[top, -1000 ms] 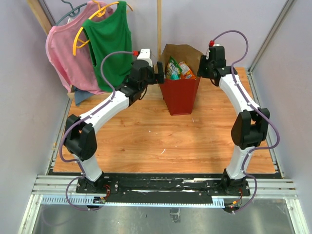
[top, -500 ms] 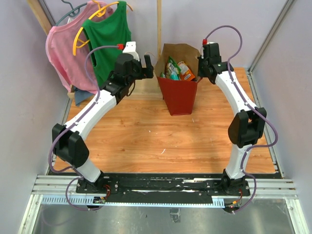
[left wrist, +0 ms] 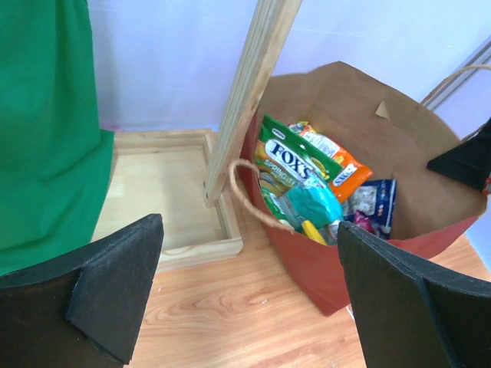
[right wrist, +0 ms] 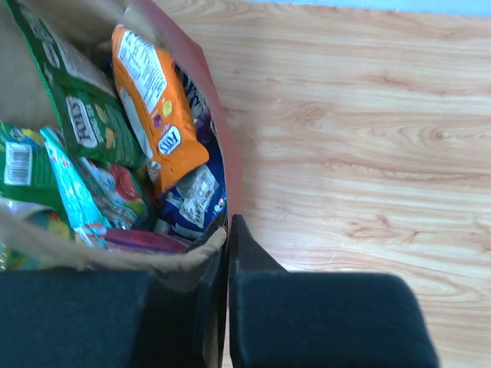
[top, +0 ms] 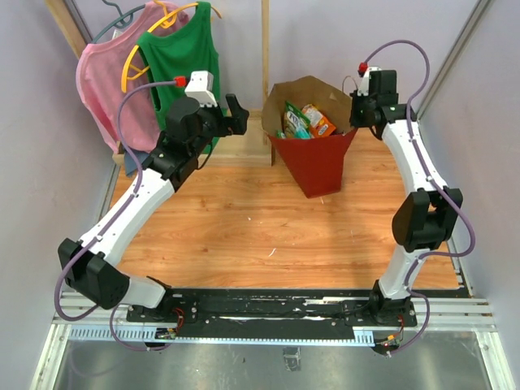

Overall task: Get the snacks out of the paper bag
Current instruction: Adjust the paper bag at the center of the board.

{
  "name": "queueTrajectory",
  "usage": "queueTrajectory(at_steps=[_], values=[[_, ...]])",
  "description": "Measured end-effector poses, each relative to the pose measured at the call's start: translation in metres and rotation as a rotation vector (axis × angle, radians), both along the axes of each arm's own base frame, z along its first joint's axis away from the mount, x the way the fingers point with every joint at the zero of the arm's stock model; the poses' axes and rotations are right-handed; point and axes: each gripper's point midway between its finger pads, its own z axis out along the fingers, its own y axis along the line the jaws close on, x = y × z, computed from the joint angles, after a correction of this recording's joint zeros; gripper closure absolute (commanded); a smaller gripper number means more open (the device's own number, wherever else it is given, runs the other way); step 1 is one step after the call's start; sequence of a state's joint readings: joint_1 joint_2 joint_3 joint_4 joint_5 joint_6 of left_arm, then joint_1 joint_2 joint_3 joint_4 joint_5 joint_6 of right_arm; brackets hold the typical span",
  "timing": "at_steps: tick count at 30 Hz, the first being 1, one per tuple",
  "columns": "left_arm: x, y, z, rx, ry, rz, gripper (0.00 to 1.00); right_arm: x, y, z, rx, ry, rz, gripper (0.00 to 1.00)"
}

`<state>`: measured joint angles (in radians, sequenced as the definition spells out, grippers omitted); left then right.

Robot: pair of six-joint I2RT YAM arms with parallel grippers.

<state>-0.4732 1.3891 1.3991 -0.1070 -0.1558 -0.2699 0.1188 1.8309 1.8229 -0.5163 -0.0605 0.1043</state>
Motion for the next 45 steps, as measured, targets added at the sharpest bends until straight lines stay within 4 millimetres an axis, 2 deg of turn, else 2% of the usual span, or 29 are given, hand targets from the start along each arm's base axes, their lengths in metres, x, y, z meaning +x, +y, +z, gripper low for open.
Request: queueTrajectory(at_steps=[3, 8, 11, 15, 19, 27, 28, 30, 31, 34, 39, 42, 45], values=[[-0.004, 0.001, -0.003, 0.000, 0.004, -0.005, 0.00, 0.001, -0.007, 0.017, -0.026, -0.015, 0.019, 0.99], [-0.007, 0.000, -0.020, 0.009, 0.039, -0.016, 0.00, 0.009, -0.008, 0.053, -0.089, -0.081, 0.077, 0.99], [-0.008, -0.002, -0.030, 0.011, 0.060, -0.025, 0.00, 0.010, -0.006, 0.065, -0.121, -0.101, 0.123, 0.99], [-0.009, -0.004, -0.035, 0.004, 0.069, -0.037, 0.00, 0.009, 0.006, 0.074, -0.171, -0.132, 0.221, 0.99], [-0.011, -0.006, -0.049, 0.003, 0.087, -0.045, 0.00, -0.003, 0.037, 0.063, -0.260, -0.147, 0.357, 0.96], [-0.024, -0.006, -0.104, 0.017, 0.180, -0.070, 0.00, -0.057, 0.132, -0.008, -0.350, -0.158, 0.599, 0.86], [-0.027, -0.006, -0.111, 0.015, 0.189, -0.077, 0.00, -0.062, 0.144, -0.012, -0.355, -0.161, 0.622, 0.79], [-0.033, -0.008, -0.122, 0.000, 0.204, -0.093, 0.00, -0.070, 0.157, -0.023, -0.378, -0.168, 0.640, 0.48], [-0.037, -0.008, -0.129, -0.007, 0.215, -0.102, 0.00, -0.074, 0.159, -0.026, -0.381, -0.170, 0.639, 0.37], [-0.044, -0.012, -0.150, -0.031, 0.251, -0.118, 0.00, -0.095, 0.168, -0.034, -0.394, -0.180, 0.668, 0.18], [-0.055, -0.021, -0.184, -0.044, 0.315, -0.123, 0.00, -0.127, 0.180, -0.027, -0.397, -0.225, 0.690, 0.08], [-0.055, -0.019, -0.197, -0.034, 0.337, -0.107, 0.00, -0.144, 0.180, -0.008, -0.380, -0.285, 0.676, 0.06], [-0.051, -0.015, -0.202, -0.016, 0.338, -0.082, 0.00, -0.159, 0.166, 0.019, -0.341, -0.360, 0.608, 0.01]])
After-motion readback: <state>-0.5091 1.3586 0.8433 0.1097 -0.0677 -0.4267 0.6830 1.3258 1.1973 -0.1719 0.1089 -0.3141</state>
